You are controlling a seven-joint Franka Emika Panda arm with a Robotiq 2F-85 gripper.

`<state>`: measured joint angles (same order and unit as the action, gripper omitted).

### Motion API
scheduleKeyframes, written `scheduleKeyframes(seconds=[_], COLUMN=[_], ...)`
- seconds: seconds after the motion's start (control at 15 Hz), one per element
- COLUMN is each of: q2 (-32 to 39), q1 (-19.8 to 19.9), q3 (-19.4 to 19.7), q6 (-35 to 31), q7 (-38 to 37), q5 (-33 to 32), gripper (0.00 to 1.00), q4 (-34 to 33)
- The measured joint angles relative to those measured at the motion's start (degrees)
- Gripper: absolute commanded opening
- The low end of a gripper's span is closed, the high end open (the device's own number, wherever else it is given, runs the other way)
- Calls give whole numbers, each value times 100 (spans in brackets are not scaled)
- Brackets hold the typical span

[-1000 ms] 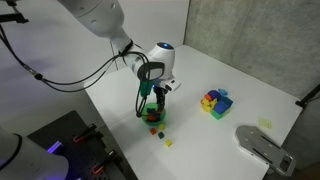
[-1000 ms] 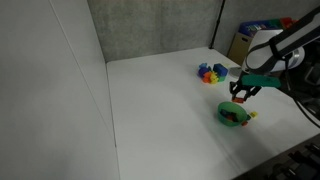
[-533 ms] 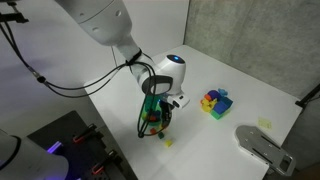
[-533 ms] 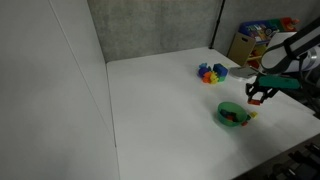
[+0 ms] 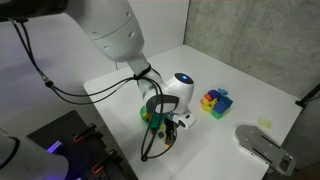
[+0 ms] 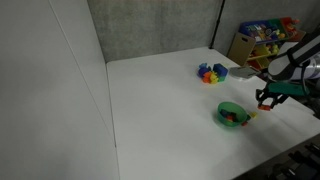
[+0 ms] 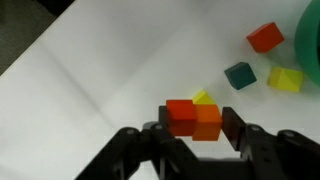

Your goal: Remove two orange blocks from the green bowl and put it on the table

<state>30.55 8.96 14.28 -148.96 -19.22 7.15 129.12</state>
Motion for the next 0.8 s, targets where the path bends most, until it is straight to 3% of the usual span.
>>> scheduleKeyframes(seconds=[0.8], q2=[690], q1=[75], q3=[-87], q6=[-513], q7=[57], q5=[3], gripper=[31], q4=[-252])
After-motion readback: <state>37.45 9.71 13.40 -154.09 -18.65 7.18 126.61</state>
